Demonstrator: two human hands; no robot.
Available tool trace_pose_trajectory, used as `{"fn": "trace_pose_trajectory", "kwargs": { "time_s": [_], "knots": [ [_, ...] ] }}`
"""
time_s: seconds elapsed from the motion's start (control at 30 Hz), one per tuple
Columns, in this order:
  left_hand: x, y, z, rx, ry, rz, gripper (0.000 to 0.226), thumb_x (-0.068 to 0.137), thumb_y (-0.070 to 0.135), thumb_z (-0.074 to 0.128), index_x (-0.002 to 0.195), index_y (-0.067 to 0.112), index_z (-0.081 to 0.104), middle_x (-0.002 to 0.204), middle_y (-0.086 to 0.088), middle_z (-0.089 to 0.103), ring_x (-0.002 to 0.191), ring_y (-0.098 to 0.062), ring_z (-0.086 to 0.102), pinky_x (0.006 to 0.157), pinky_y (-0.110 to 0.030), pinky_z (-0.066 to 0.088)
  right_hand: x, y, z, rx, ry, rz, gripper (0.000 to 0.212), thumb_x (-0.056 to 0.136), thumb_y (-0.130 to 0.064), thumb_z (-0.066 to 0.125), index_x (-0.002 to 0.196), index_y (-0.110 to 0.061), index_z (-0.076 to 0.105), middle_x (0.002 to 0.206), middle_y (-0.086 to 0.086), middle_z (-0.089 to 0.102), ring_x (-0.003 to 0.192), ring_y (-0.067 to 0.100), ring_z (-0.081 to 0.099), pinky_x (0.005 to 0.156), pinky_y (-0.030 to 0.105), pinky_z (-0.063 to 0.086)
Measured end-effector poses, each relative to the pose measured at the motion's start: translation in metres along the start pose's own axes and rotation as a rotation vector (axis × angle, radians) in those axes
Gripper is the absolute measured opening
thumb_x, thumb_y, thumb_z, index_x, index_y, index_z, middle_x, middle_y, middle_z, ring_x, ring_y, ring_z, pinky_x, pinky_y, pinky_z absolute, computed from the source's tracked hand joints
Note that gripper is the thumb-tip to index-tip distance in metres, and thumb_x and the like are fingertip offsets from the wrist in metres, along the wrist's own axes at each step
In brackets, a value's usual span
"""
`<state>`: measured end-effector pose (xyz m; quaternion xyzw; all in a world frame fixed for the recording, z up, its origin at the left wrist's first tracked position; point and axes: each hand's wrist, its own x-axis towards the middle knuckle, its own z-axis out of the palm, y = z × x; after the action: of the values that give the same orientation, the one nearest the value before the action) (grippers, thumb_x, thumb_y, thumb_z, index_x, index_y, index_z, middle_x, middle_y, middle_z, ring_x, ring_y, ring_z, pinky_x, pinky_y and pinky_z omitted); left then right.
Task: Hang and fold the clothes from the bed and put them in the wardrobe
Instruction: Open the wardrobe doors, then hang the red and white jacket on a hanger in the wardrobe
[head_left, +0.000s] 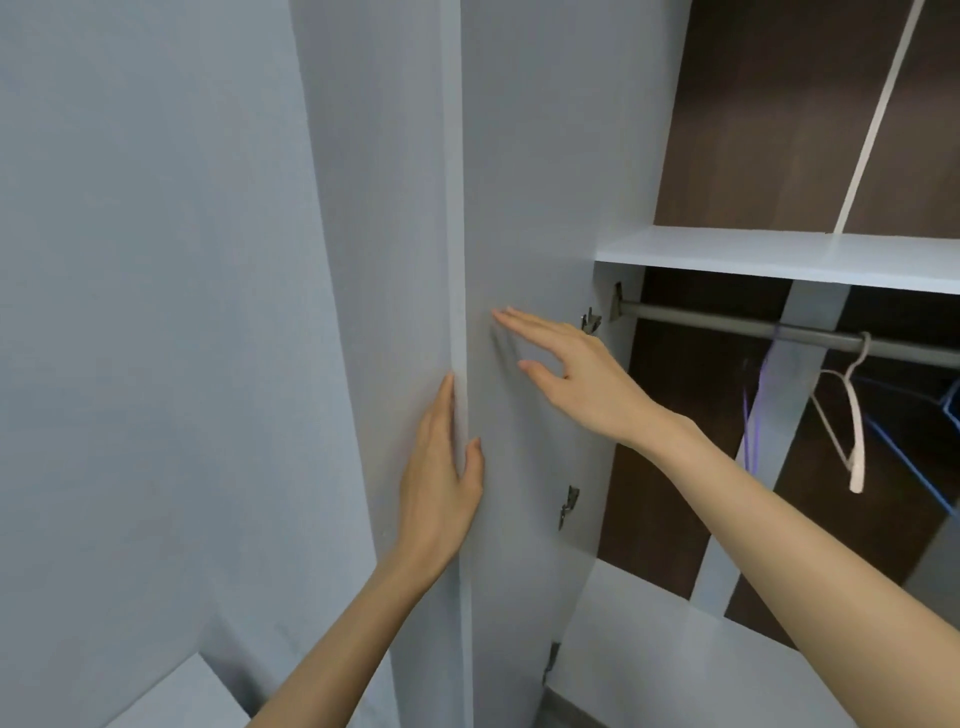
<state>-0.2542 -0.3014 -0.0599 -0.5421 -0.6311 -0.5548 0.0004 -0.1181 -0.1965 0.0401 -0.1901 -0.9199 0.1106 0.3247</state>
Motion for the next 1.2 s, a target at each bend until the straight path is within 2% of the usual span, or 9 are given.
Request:
{"fn": "trace_pose_trajectory", "kwargs": {
  "time_s": [0.1,0.2,0.3,0.37,0.6,0.7,0.8,0.9,1.2],
  "knots": [
    [-0.004,0.018,-0.006,0.071,0.108,0.148,0.059,0.094,0.014,0.051,0.147,0.023,0.028,0.146,0.007,0.035,0.134,-0.003,0.032,0.106,-0.006,0.022,-0.019,0.005,-0.005,0.027,0.164,0.113,0.046,0.098,-0.016,0.05,0.141,-0.029,0.045,0.14,-0.01,0.05,0.127,0.007,0.044,0.106,0.02,0.03],
    [-0.007,0.036,0.001,0.04,0.068,0.194,0.05,0.094,0.014,0.05,0.141,0.024,0.038,0.135,0.01,0.045,0.124,-0.005,0.042,0.102,-0.016,0.033,-0.049,0.011,-0.016,0.032,0.308,0.227,0.037,0.096,-0.016,0.052,0.132,-0.027,0.056,0.119,-0.013,0.062,0.103,0.001,0.055,0.091,0.021,0.045],
    [-0.011,0.055,0.028,-0.052,-0.089,0.167,0.048,0.095,0.015,0.05,0.139,0.03,0.039,0.127,0.016,0.049,0.116,-0.004,0.047,0.095,-0.026,0.042,-0.098,0.02,-0.032,-0.003,0.376,0.35,0.031,0.096,-0.017,0.053,0.124,-0.028,0.06,0.103,-0.019,0.063,0.095,-0.007,0.056,0.078,0.005,0.044],
    [-0.018,0.069,0.054,-0.102,-0.202,0.178,0.049,0.095,0.015,0.05,0.14,0.03,0.039,0.125,0.018,0.049,0.113,-0.004,0.048,0.095,-0.026,0.042,-0.139,0.023,-0.043,-0.034,0.398,0.455,0.028,0.096,-0.019,0.054,0.121,-0.029,0.061,0.097,-0.019,0.063,0.091,-0.005,0.057,0.073,0.003,0.044],
    [-0.088,0.129,0.14,-0.258,-0.598,0.264,0.043,0.096,0.018,0.048,0.137,0.03,0.041,0.119,0.017,0.055,0.099,0.003,0.055,0.09,-0.035,0.051,-0.297,-0.006,-0.08,-0.141,0.52,0.782,0.023,0.093,-0.018,0.056,0.112,-0.028,0.065,0.093,-0.012,0.07,0.081,0.006,0.064,0.074,0.02,0.05],
    [-0.132,0.162,0.163,-0.331,-0.75,0.32,0.043,0.096,0.019,0.047,0.137,0.03,0.042,0.122,0.015,0.055,0.102,-0.003,0.056,0.092,-0.04,0.049,-0.362,-0.034,-0.094,-0.18,0.576,0.897,0.022,0.094,-0.018,0.057,0.111,-0.027,0.065,0.092,-0.014,0.07,0.081,0.008,0.063,0.075,0.018,0.047],
    [-0.181,0.196,0.177,-0.387,-0.872,0.375,0.043,0.096,0.017,0.049,0.137,0.028,0.043,0.126,0.009,0.055,0.101,-0.006,0.058,0.091,-0.036,0.049,-0.427,-0.069,-0.104,-0.22,0.625,1.009,0.021,0.095,-0.02,0.055,0.113,-0.027,0.065,0.093,-0.017,0.067,0.083,0.003,0.061,0.076,0.012,0.045],
    [-0.231,0.226,0.185,-0.433,-0.964,0.415,0.043,0.095,0.015,0.05,0.136,0.025,0.044,0.124,0.009,0.054,0.101,-0.008,0.058,0.092,-0.036,0.048,-0.486,-0.109,-0.109,-0.257,0.67,1.112,0.022,0.095,-0.021,0.054,0.114,-0.027,0.064,0.095,-0.015,0.067,0.082,0.005,0.062,0.075,0.016,0.047],
    [-0.4,0.301,0.174,-0.562,-1.293,0.495,0.044,0.095,0.017,0.05,0.137,0.029,0.043,0.121,0.012,0.055,0.093,0.005,0.055,0.087,-0.028,0.047,-0.634,-0.259,-0.1,-0.347,0.837,1.412,0.021,0.095,-0.02,0.055,0.112,-0.028,0.064,0.094,-0.017,0.066,0.078,0.009,0.062,0.073,0.02,0.048]
  ]
}}
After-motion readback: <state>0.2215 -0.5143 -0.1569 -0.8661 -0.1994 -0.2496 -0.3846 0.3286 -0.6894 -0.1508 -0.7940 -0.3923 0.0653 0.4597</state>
